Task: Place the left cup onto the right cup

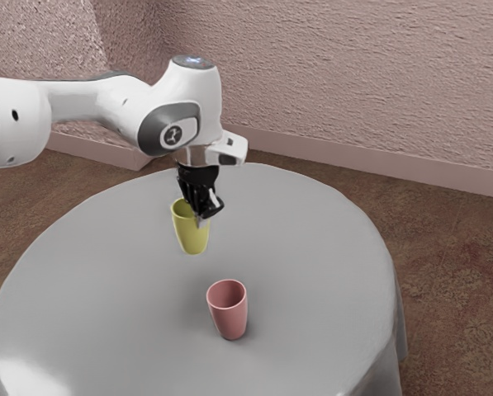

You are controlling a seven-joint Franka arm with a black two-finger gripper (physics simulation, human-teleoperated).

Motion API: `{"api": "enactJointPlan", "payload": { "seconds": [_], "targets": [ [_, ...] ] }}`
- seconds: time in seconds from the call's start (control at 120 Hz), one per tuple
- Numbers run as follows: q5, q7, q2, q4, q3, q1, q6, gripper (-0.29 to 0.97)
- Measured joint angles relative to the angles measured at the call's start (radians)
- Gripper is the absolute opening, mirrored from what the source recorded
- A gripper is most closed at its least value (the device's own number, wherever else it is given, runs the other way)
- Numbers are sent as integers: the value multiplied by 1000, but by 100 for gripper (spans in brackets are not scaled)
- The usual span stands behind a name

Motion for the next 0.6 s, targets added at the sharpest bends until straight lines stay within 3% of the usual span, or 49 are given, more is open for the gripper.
{"api": "enactJointPlan", "payload": {
  "seconds": [0.6],
  "targets": [
    [36, -96, -25, -24, -109, -3, 22, -11]
  ]
}}
